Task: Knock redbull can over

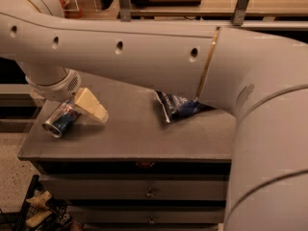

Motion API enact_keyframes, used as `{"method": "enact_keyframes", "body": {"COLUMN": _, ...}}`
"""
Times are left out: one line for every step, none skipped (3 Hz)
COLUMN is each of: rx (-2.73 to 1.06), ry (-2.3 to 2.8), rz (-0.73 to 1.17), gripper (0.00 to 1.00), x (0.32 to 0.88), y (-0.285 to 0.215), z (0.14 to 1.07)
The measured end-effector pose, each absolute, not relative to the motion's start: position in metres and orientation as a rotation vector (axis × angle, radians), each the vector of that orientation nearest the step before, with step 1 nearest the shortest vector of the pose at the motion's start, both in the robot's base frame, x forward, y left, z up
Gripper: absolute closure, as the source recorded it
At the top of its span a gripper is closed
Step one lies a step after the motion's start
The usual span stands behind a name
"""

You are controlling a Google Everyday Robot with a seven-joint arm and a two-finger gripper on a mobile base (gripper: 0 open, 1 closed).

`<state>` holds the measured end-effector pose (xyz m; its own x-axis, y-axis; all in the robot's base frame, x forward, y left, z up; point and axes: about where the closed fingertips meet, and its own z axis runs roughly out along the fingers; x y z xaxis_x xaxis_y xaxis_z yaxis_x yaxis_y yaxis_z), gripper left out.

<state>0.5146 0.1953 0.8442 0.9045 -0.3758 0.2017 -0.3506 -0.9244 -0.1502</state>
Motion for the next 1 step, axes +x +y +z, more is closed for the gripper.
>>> {"method": "enact_keyframes", "body": {"rx": -2.96, "ry": 0.581, "rz": -0.298, "gripper": 0.0, "x": 0.5138, "y": 0.1964, "z": 0.843}}
